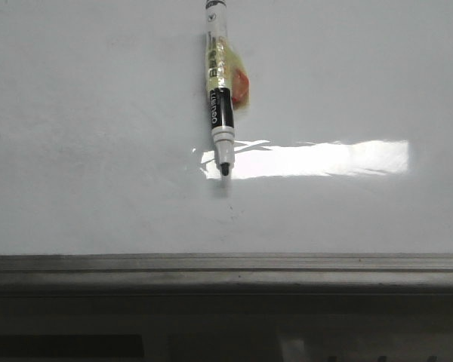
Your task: Write number 6 on whiteboard
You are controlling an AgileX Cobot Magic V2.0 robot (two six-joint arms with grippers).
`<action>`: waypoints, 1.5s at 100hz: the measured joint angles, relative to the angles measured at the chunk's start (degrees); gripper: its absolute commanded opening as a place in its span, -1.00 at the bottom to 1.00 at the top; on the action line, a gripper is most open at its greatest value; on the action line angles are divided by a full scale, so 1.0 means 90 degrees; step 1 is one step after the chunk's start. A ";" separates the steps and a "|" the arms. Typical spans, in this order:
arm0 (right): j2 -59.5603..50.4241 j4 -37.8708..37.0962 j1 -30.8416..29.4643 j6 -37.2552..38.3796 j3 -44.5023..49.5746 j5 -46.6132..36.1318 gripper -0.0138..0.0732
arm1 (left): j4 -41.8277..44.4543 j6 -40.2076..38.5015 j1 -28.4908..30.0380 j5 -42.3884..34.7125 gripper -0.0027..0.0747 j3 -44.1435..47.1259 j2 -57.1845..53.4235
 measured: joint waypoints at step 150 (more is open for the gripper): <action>0.0000 0.1083 0.0000 0.0634 0.0000 -0.2935 -0.83 | -0.3717 0.0000 0.0000 -0.1019 -0.98 0.0000 0.0000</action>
